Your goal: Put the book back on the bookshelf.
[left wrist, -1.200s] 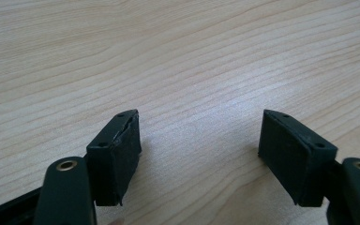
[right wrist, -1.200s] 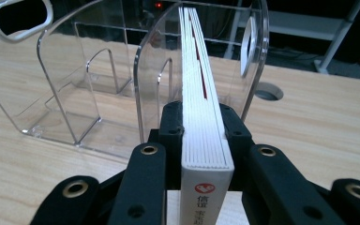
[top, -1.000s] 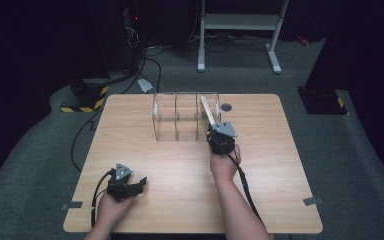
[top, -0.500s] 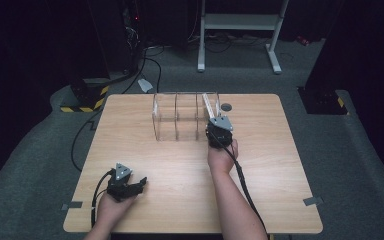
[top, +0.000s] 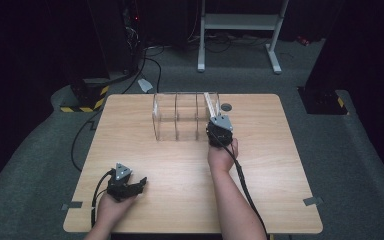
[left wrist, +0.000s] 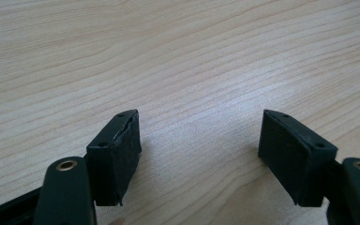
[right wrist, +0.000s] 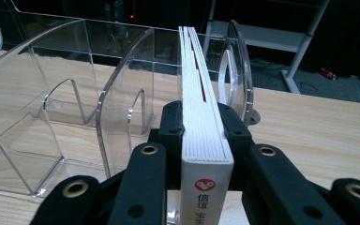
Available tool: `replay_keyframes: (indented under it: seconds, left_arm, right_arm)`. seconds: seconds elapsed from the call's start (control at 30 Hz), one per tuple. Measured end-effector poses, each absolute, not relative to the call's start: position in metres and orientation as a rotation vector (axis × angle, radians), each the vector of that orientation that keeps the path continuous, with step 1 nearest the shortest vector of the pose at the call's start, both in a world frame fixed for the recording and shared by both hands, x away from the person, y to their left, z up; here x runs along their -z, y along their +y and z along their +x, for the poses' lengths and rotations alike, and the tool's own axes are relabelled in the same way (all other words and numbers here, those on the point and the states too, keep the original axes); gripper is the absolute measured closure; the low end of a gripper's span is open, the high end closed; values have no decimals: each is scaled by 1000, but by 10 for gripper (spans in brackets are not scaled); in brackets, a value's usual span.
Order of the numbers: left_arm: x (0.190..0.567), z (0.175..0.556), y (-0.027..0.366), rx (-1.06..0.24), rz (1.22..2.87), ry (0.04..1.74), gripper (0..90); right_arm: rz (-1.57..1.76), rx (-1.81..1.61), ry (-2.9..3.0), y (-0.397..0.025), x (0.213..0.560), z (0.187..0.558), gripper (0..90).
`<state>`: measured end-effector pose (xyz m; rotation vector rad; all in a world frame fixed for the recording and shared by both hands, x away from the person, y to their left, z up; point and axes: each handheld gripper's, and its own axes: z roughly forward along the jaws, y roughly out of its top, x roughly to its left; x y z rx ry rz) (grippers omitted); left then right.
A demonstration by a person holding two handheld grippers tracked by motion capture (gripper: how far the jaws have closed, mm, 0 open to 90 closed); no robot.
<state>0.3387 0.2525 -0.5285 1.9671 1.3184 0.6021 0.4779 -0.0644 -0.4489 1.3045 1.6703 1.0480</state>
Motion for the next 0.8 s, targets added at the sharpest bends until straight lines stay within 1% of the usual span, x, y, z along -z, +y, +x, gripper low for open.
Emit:
replay_keyframes:
  seconds: [0.5, 0.73, 0.8]
  left_arm:
    - [528, 339, 253, -603, 1967, 1318, 296]
    - [528, 339, 252, -602, 1967, 1318, 296]
    - [528, 339, 252, -603, 1967, 1318, 296]
  right_arm:
    - [1344, -1049, 1659, -66, 453, 473, 739]
    - [1371, -1062, 1666, -70, 455, 471, 712]
    - [1369, -1069, 1672, -70, 455, 470, 688]
